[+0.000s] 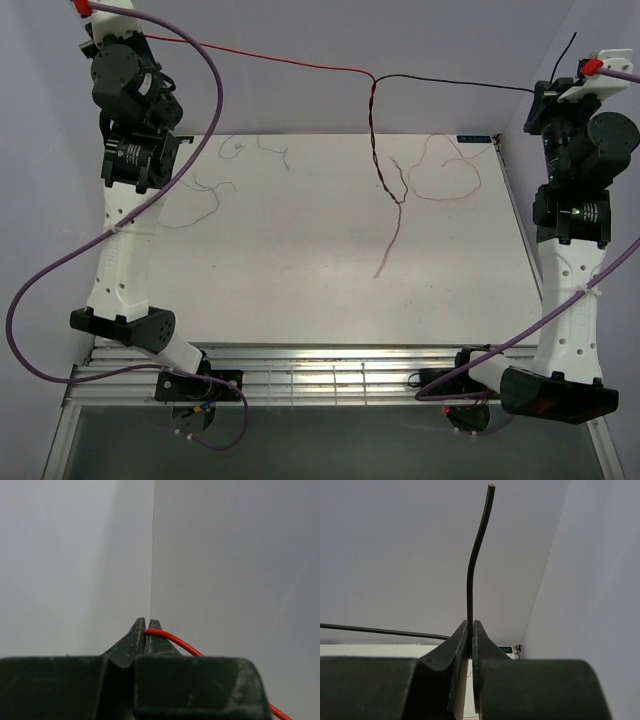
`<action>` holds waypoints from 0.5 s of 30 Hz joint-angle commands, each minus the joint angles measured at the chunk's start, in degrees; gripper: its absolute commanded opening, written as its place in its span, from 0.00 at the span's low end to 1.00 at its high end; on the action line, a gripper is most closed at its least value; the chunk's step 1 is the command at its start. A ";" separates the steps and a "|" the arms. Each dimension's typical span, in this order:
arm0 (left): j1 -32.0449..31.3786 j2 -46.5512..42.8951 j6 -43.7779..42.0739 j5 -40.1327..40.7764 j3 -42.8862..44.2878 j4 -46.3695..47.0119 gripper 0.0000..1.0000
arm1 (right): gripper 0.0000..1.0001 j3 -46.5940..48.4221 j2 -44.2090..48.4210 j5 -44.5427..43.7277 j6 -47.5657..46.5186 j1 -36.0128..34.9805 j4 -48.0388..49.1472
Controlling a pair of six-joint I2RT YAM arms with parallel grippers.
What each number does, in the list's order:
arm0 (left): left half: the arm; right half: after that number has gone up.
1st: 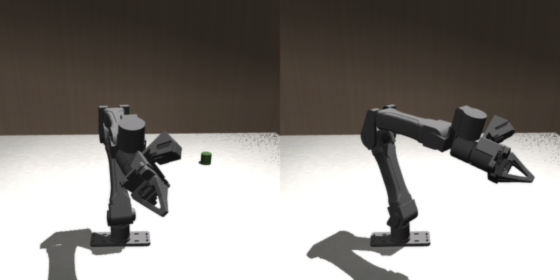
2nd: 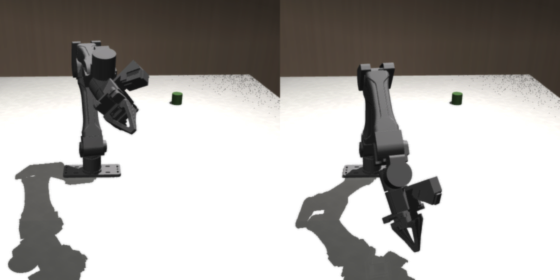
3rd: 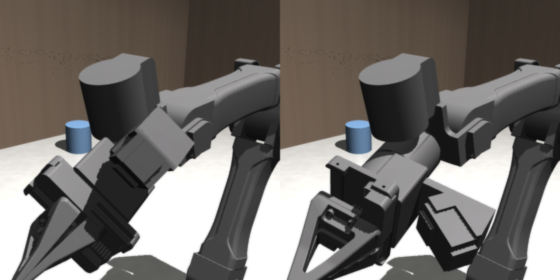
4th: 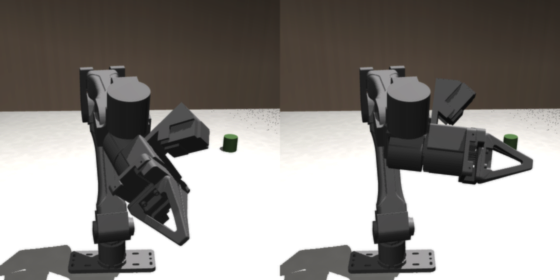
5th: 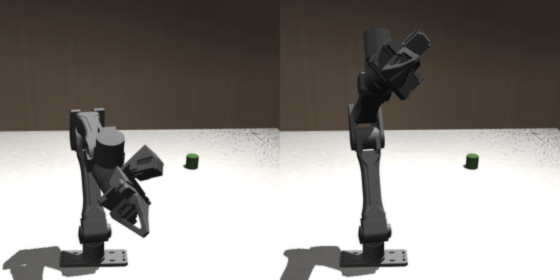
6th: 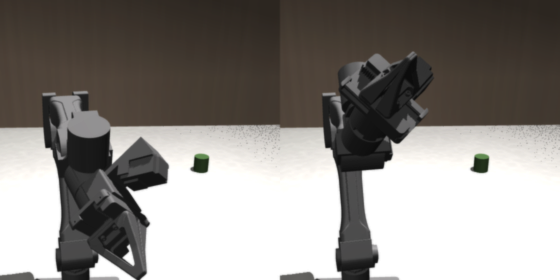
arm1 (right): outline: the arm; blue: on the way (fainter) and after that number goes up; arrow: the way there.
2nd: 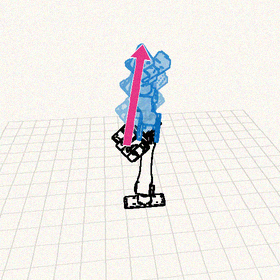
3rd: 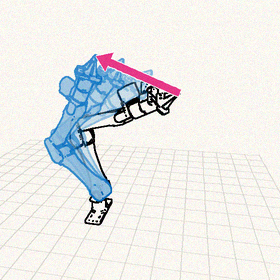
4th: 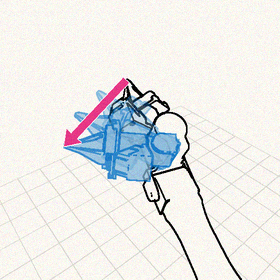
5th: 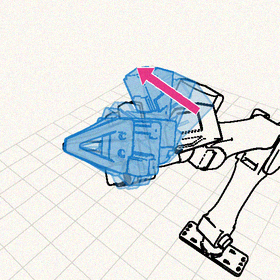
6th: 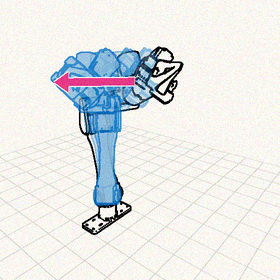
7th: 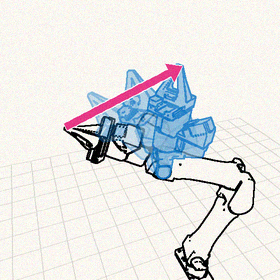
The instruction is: Untangle the cables
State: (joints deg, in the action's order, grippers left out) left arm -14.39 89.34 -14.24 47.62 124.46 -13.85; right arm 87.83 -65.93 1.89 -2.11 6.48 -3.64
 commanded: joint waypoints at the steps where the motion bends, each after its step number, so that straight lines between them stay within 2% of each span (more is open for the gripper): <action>1: 1.21 -2.94 -5.62 5.29 -0.10 6.62 0.00 | 0.08 3.13 0.80 -4.53 -2.72 2.22 -0.49; 9: 1.21 -5.14 -15.28 8.72 -5.63 18.67 0.00 | 0.08 5.07 0.02 -5.67 -5.53 4.85 -1.72; 15: 1.91 -4.53 -21.88 9.69 -8.88 26.93 0.00 | 0.08 5.42 -0.78 -10.06 -8.17 6.70 -2.51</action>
State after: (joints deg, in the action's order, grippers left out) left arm -14.15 86.28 -30.44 54.13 116.46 5.39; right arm 91.42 -66.11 -1.74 -6.98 11.40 -6.17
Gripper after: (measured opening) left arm 0.032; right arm 0.081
